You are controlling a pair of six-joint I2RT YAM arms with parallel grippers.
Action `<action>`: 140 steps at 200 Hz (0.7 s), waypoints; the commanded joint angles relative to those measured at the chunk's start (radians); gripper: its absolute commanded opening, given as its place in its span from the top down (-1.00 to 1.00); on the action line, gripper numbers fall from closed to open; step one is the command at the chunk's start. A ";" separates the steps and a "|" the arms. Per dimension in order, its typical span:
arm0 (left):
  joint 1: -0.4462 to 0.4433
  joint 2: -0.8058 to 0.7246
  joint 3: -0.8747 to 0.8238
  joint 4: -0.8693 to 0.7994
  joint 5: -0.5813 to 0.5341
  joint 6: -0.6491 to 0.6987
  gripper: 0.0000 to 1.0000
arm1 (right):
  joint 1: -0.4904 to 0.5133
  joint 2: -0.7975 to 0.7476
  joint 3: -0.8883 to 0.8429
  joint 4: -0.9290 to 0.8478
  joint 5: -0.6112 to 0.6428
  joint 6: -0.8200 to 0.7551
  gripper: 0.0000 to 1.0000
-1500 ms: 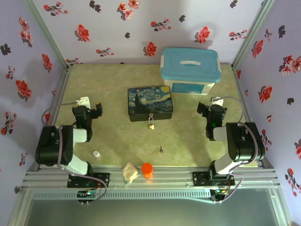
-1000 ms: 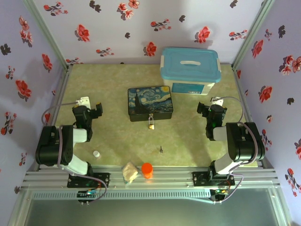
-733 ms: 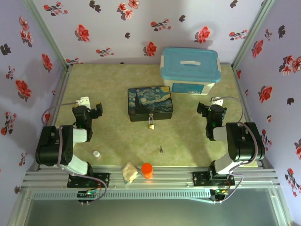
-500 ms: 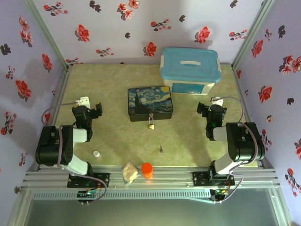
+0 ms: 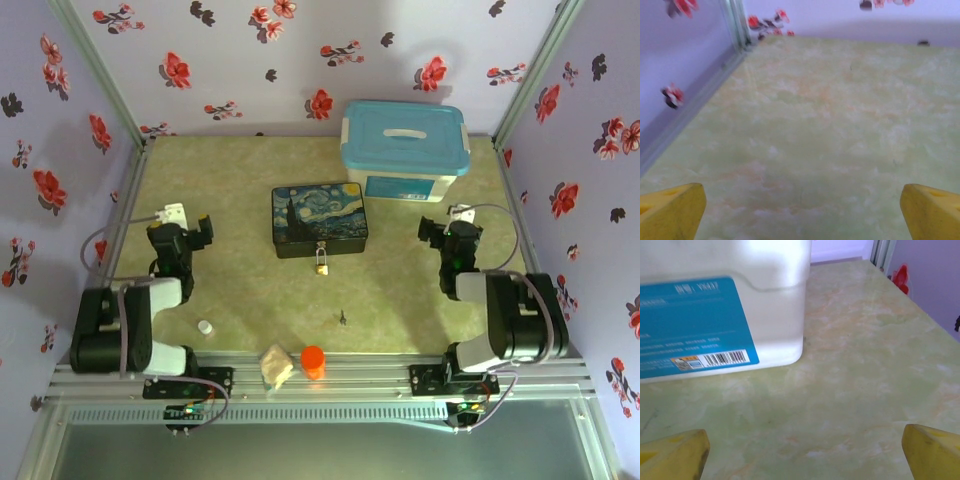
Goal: Unlock the padlock with the key
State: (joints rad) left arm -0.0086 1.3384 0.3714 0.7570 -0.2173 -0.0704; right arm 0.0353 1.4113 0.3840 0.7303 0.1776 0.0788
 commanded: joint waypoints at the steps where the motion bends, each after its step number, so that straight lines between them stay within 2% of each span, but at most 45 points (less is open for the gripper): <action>1: -0.005 -0.146 0.028 -0.112 -0.048 -0.052 -0.99 | 0.015 -0.124 0.085 -0.227 0.047 0.036 -0.98; 25: -0.003 -0.289 0.081 -0.305 -0.029 -0.249 -1.00 | 0.015 -0.236 0.195 -0.535 -0.009 0.190 -0.98; 42: -0.002 -0.359 0.043 -0.292 0.072 -0.385 -1.00 | 0.014 -0.313 0.224 -0.670 -0.043 0.314 -0.98; 60: 0.009 -0.418 -0.007 -0.279 0.194 -0.521 -0.99 | 0.003 -0.401 0.215 -0.744 -0.199 0.357 -0.98; 69: 0.007 -0.456 0.030 -0.392 0.267 -0.587 -0.99 | 0.004 -0.434 0.213 -0.776 -0.299 0.362 -0.98; 82: -0.041 -0.484 0.118 -0.638 0.294 -0.640 -0.99 | 0.028 -0.461 0.225 -0.854 -0.371 0.381 -0.99; 104: -0.199 -0.519 0.210 -0.857 0.276 -0.563 -0.99 | 0.176 -0.492 0.255 -1.030 -0.299 0.350 -0.98; 122: -0.308 -0.529 0.250 -0.959 0.265 -0.551 -0.99 | 0.318 -0.497 0.259 -1.118 -0.226 0.349 -0.98; 140: -0.406 -0.519 0.287 -1.029 0.274 -0.521 -0.99 | 0.461 -0.491 0.271 -1.205 -0.124 0.401 -0.78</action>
State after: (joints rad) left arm -0.3237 0.8230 0.6037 -0.0593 0.0284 -0.6037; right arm 0.3660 0.9295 0.6201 -0.2733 -0.0586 0.4213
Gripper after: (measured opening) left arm 0.997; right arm 0.941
